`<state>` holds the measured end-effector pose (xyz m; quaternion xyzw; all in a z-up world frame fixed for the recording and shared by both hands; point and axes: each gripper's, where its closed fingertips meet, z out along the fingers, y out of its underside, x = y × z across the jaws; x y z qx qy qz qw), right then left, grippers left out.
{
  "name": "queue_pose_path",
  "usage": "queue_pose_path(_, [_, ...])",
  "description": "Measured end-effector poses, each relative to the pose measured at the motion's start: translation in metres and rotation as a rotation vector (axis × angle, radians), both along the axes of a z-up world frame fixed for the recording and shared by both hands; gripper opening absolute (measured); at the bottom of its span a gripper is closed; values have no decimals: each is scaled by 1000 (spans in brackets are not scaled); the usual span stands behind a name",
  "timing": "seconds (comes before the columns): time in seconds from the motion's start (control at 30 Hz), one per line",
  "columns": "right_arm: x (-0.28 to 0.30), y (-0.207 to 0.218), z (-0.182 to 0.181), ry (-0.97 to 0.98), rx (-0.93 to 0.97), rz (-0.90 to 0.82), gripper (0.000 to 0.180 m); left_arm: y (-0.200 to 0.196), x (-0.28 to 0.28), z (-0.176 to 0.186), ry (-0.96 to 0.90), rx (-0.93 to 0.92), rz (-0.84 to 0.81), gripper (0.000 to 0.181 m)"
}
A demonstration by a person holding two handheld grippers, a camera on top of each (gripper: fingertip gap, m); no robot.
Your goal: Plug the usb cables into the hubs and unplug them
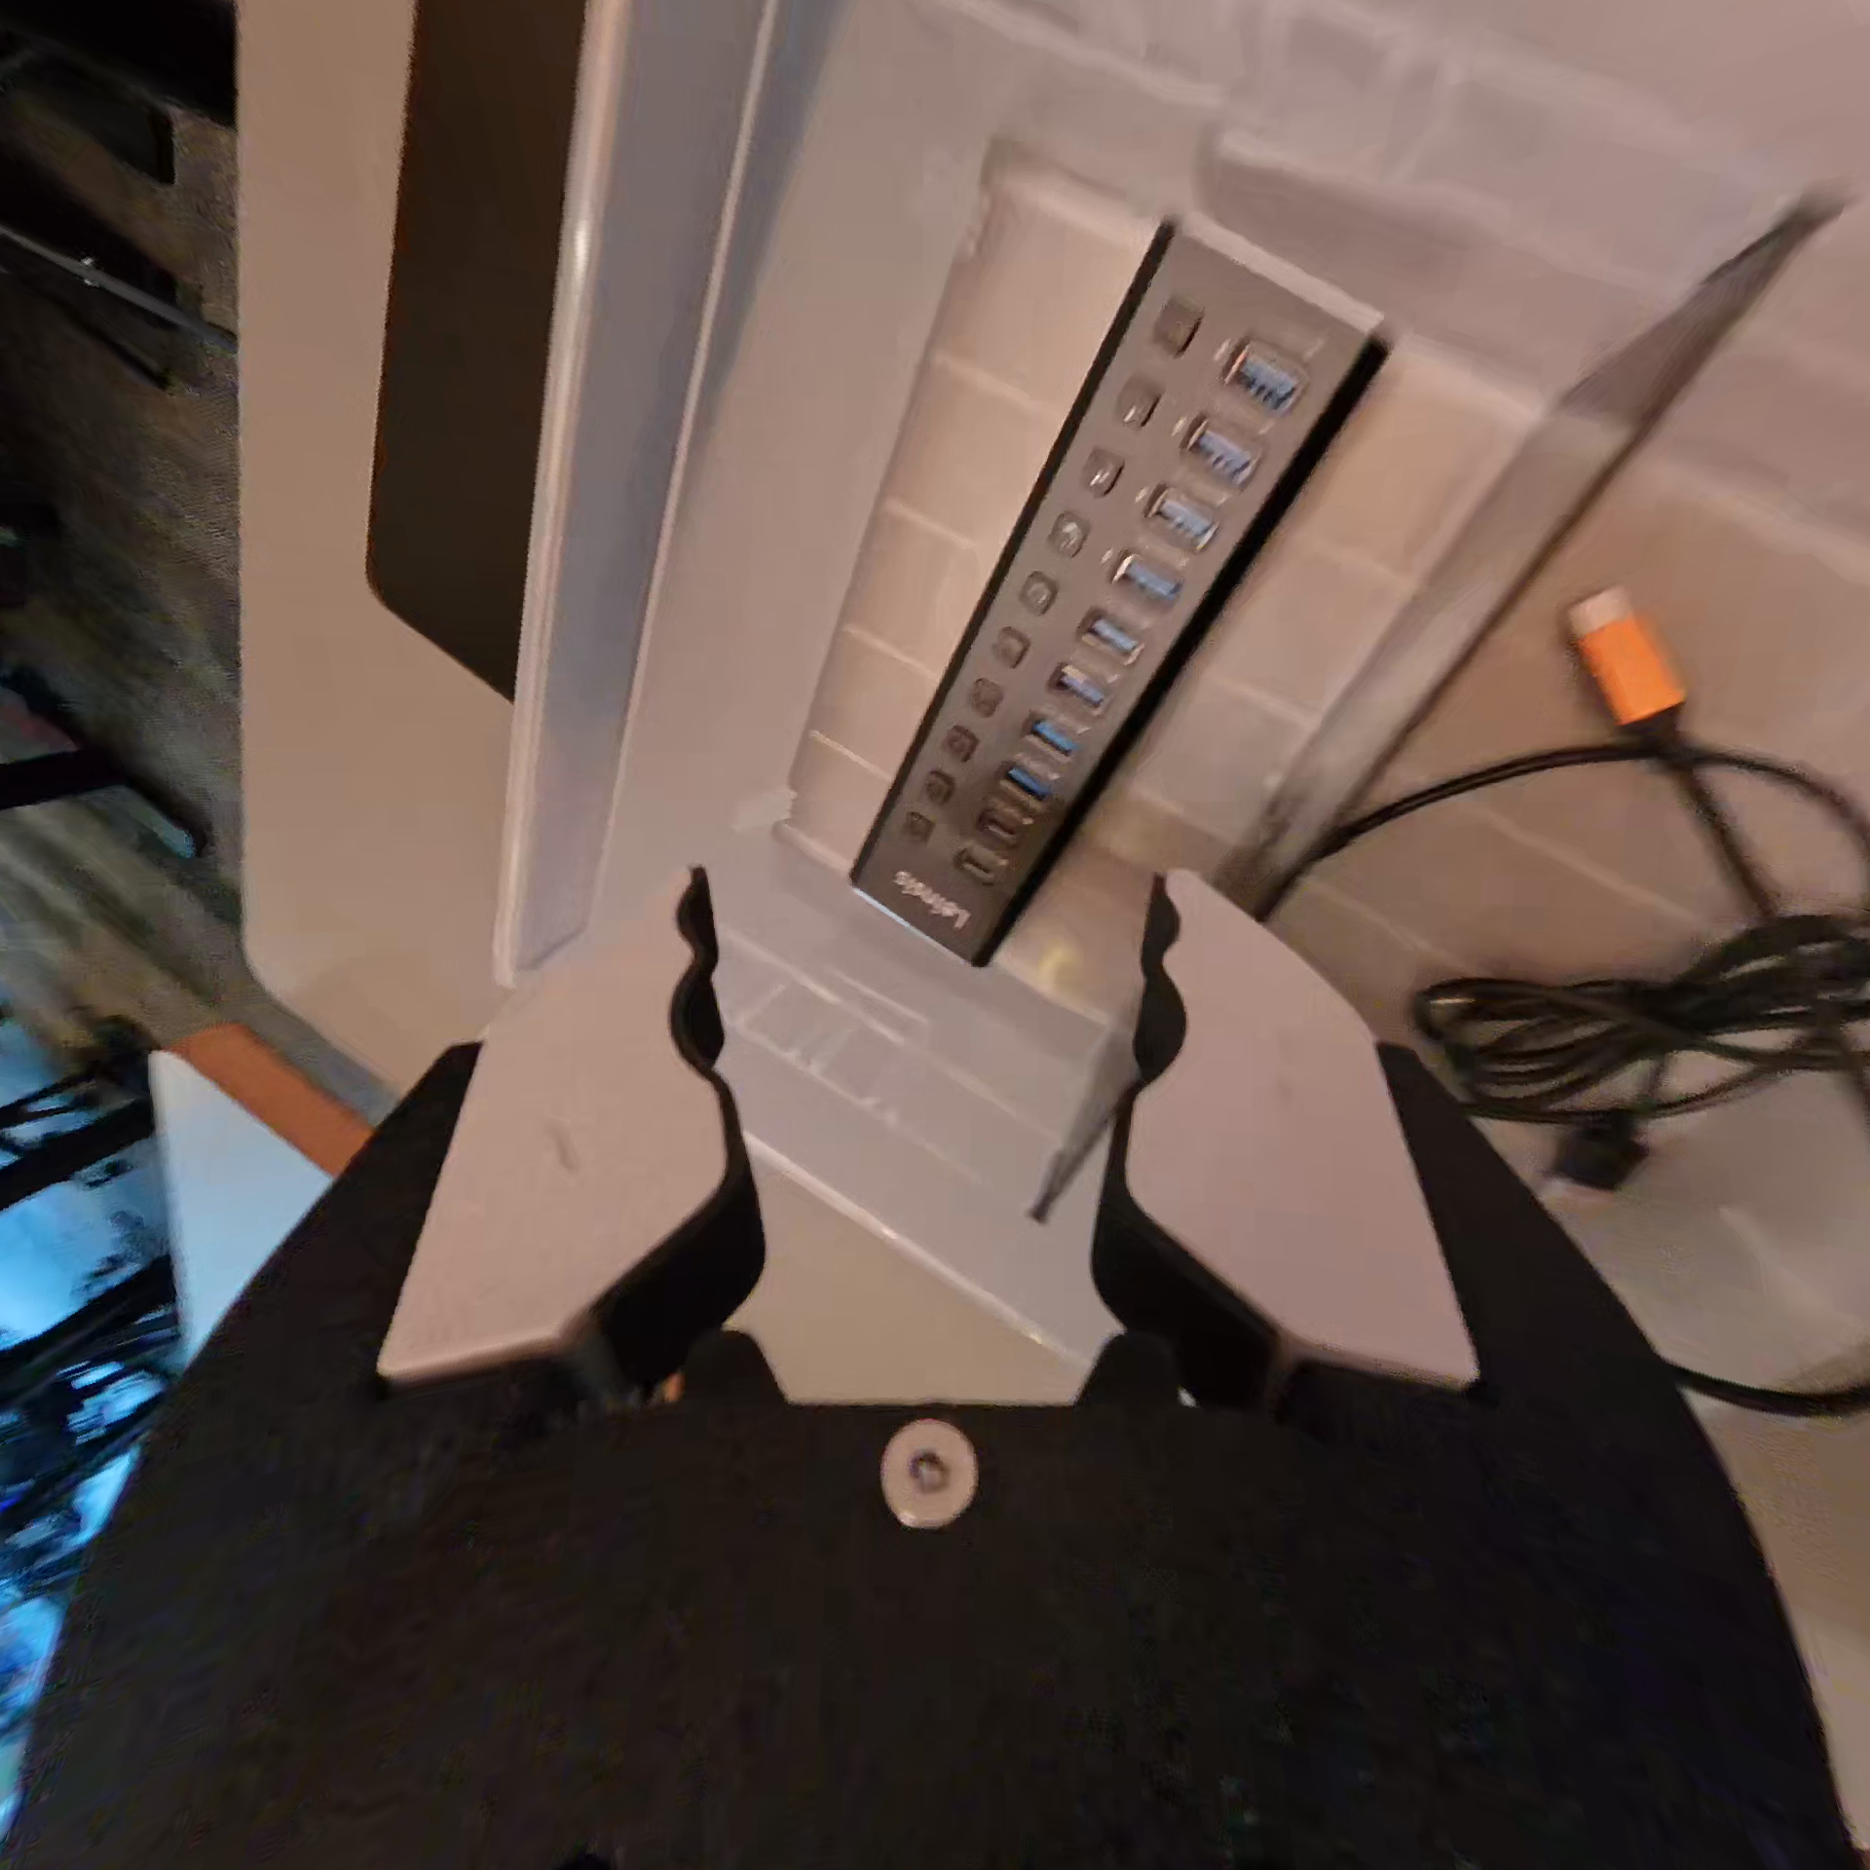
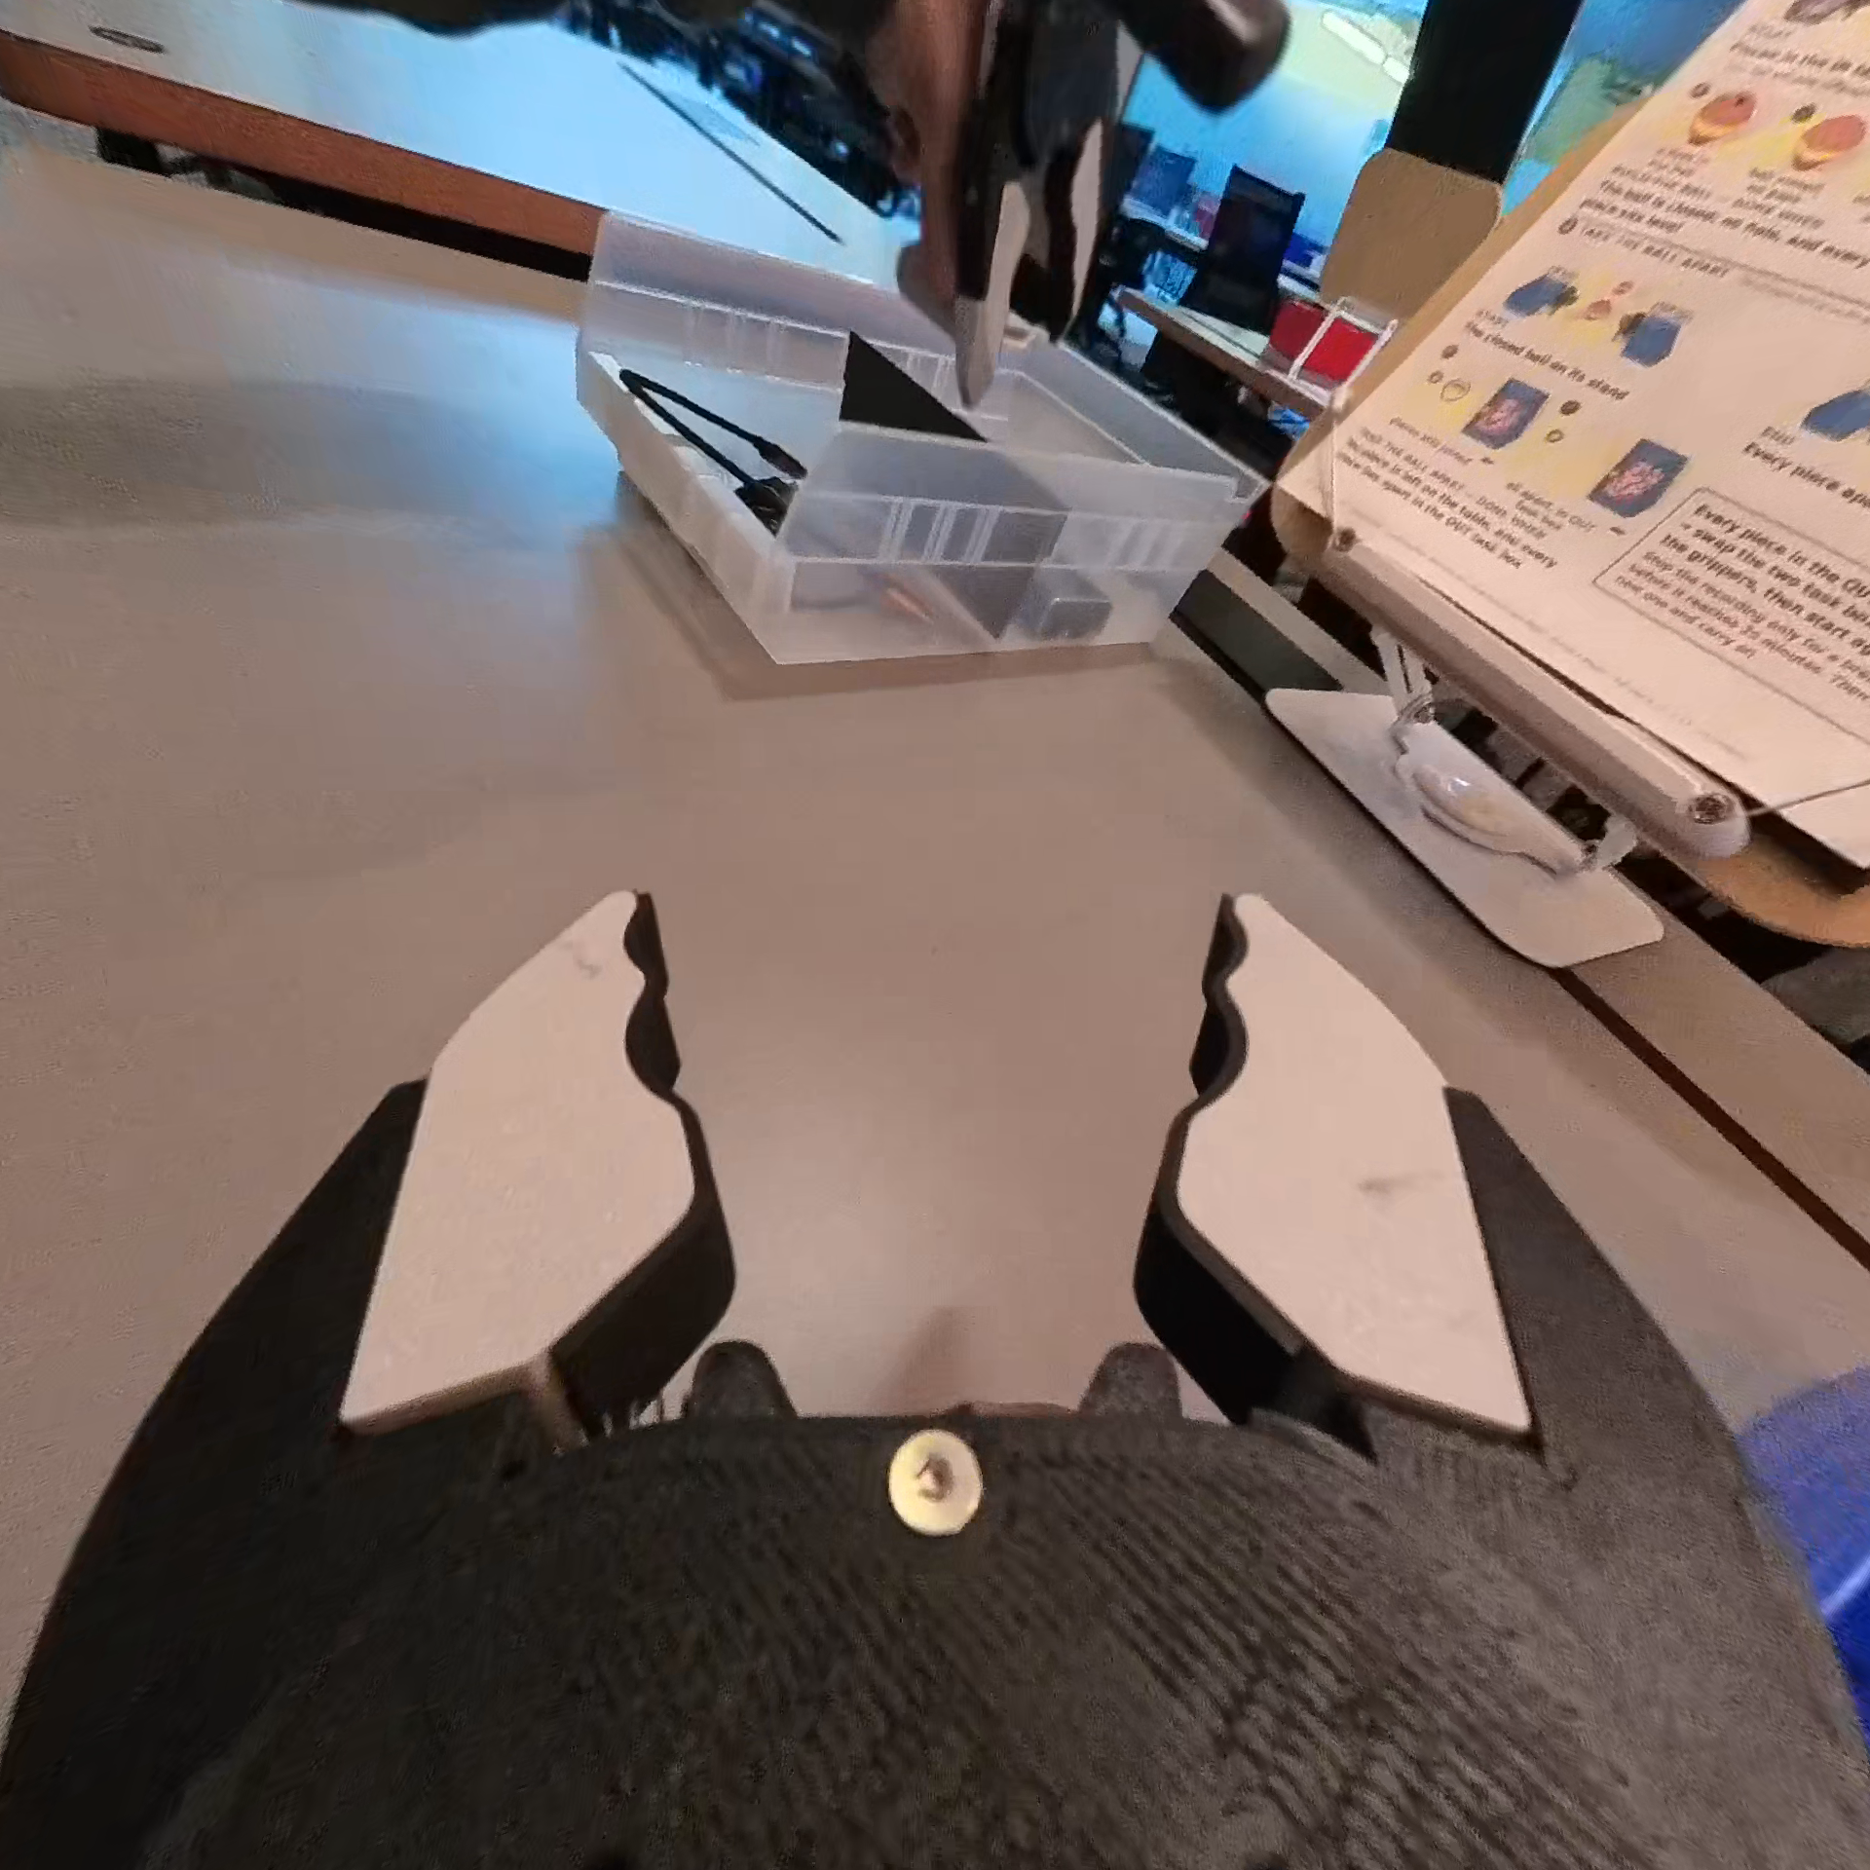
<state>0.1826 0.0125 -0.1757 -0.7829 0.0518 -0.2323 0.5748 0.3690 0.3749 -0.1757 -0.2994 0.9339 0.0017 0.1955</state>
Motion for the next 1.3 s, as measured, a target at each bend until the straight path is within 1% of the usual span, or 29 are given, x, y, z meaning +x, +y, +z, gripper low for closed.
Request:
queue_pose_path(0.03, [-5,3,4,-27,24,11,100,5,5,-7,17,46,-24,80])
queue_pose_path(0.07, [-13,8,6,-47,42,49,97,7,8,-15,41,72,-50,80])
queue_pose_path(0.1, [-19,12,4,-50,41,82,98,7,9,-23,77,82,-79,83])
queue_pose_path(0.17, [-25,17,-11,14,-1,132,108,5,11,-39,136,82,-137,86])
queue_pose_path(0.23, [-23,19,-19,53,-5,140,110,1,14,-52,167,83,-194,87])
queue_pose_path(0.37, [-20,19,-17,87,47,154,108,-9,17,-74,243,78,-261,86])
queue_pose_path(0.47, [-15,17,-18,97,56,138,108,-6,10,-91,356,104,-274,83])
queue_pose_path(0.5, [-16,18,-18,103,51,132,107,-7,5,-93,408,79,-260,76])
queue_pose_path(0.53, [-15,19,-19,104,43,127,107,-6,6,-94,424,66,-236,79])
queue_pose_path(0.6, [-16,21,-23,103,16,127,106,-4,7,-95,435,35,-203,75])
queue_pose_path(0.73, [-19,25,-33,92,-50,132,104,-3,7,-94,432,72,-264,67])
queue_pose_path(0.87, [-19,27,-37,97,-87,130,102,-3,12,-91,344,132,-298,60])
queue_pose_path(0.97, [-18,25,-36,107,-82,118,98,-3,17,-83,247,193,-315,60])
queue_pose_path(1.07, [-14,23,-32,125,-56,93,97,-4,25,-63,122,265,-314,60])
queue_pose_path(1.3, [-12,17,-25,128,-25,62,96,4,28,-5,-129,593,-358,59])
